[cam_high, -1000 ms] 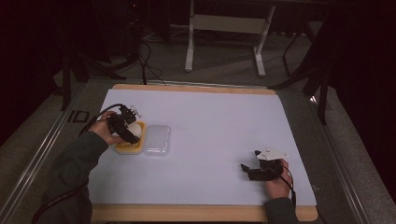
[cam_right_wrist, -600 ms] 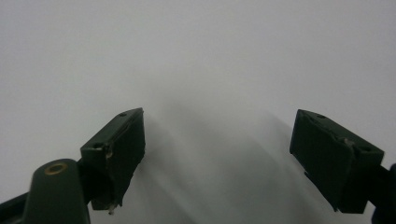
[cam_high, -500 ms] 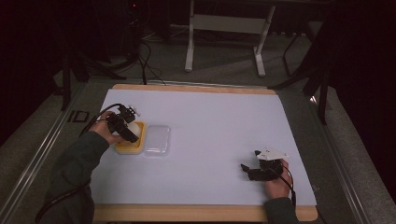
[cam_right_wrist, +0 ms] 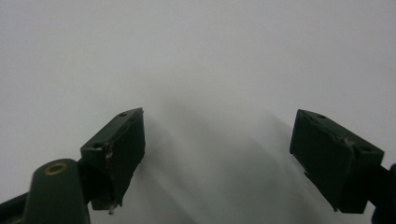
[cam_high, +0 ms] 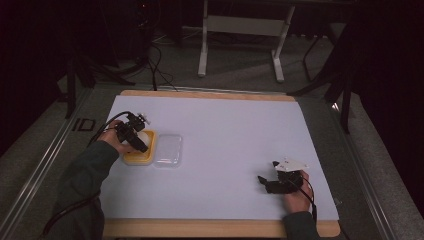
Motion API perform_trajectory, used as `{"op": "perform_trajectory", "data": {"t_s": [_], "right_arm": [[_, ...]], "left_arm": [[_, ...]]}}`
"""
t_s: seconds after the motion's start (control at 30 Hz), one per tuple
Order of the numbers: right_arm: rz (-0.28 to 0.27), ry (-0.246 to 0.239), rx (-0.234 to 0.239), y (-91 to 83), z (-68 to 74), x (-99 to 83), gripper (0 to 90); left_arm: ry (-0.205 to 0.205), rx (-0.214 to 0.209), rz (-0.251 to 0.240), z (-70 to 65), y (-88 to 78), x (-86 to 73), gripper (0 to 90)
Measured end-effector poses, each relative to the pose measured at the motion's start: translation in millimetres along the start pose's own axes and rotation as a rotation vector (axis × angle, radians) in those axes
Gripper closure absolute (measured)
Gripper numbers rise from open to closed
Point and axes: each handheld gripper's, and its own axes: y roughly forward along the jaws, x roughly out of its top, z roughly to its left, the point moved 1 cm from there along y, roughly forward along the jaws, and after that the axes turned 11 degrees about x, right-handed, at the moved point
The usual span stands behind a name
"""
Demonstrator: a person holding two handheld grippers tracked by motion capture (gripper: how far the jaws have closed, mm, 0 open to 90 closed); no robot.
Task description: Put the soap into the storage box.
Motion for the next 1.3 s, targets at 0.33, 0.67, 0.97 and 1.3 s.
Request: {"op": "perform_trajectory", "data": {"t_s": [0.33,0.67,0.97,1.3], "right_arm": [[0.0,0.0,0.0,0.0,0.0,0.0,17.7],[0.001,-0.003,0.001,0.2,0.1,0.0,17.7],[0.001,-0.005,0.001,0.5,0.2,0.1,17.7],[0.004,-0.004,0.0,0.5,0.0,0.1,17.7]], "left_arm": [[-0.001,-0.004,0.004,0.1,3.5,1.8,24.7],[0.018,-0.086,0.046,1.0,18.9,1.2,21.4],[0.017,-0.065,-0.002,3.6,7.7,-4.6,12.1],[0.016,0.037,-0.118,5.2,-30.3,-2.8,13.5]]}}
